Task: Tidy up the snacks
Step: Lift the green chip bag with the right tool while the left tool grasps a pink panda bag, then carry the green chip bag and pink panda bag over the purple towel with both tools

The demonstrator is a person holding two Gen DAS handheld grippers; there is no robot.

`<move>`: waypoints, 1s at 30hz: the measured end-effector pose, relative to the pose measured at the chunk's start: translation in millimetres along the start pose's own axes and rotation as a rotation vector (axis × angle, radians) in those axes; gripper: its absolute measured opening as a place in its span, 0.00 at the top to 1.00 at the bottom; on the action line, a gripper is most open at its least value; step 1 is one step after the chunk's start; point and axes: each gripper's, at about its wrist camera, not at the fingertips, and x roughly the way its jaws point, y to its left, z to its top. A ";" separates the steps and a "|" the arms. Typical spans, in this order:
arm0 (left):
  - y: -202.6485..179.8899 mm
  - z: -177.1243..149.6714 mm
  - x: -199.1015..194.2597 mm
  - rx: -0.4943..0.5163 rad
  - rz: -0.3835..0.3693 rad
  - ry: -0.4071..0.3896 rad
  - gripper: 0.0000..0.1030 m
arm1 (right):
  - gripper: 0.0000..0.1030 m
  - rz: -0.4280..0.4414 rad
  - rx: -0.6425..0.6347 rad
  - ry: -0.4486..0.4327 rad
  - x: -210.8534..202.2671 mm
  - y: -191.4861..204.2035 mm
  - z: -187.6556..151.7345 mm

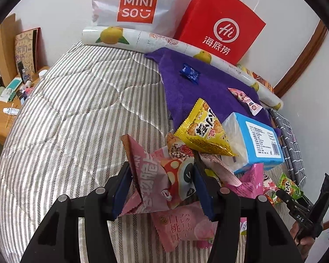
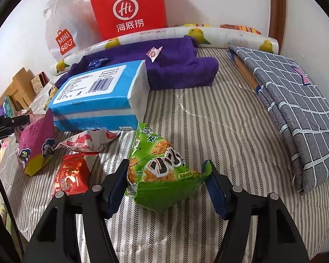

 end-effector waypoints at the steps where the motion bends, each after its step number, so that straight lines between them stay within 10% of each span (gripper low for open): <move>1: -0.1 0.6 -3.2 0.000 -0.001 -0.004 0.48 | 0.38 -0.002 -0.004 -0.006 -3.2 1.3 1.0; 15: -22.9 26.3 -43.2 0.011 -0.028 -0.064 0.48 | 0.38 -0.003 -0.065 -0.130 -58.6 19.1 66.8; 30: -84.6 123.3 -54.9 0.095 -0.023 -0.154 0.48 | 0.38 0.081 -0.088 -0.191 -66.7 39.6 192.8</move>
